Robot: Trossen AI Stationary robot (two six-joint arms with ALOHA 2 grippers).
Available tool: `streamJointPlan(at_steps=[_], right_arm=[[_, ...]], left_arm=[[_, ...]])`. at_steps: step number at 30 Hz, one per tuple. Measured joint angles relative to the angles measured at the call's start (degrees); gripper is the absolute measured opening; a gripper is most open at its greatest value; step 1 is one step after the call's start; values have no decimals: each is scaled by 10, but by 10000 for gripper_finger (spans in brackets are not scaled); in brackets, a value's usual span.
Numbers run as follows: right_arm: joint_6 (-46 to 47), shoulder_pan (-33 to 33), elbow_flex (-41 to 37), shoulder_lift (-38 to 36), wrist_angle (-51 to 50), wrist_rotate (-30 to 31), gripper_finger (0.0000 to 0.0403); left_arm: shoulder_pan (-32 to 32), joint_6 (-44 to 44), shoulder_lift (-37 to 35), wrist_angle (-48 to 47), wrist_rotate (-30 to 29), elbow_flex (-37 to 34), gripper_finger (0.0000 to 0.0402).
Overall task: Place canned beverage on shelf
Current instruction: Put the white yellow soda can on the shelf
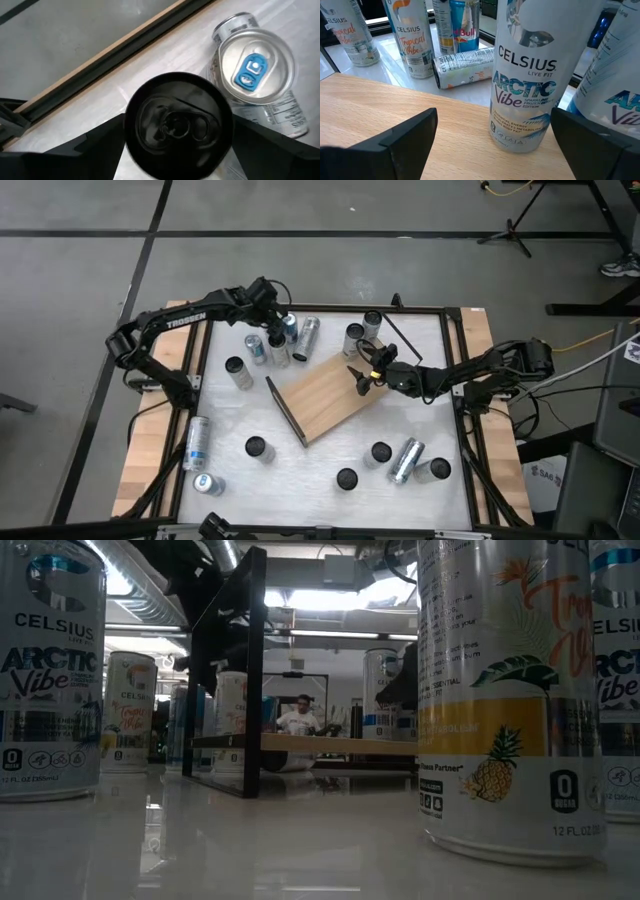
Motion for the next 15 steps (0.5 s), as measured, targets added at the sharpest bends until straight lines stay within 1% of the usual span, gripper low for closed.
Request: streamJointPlan(at_steps=[15], right_arm=[[0,0,0,0,0,0,376]], left_arm=[[-1,-18,6,0,-13,0,329]])
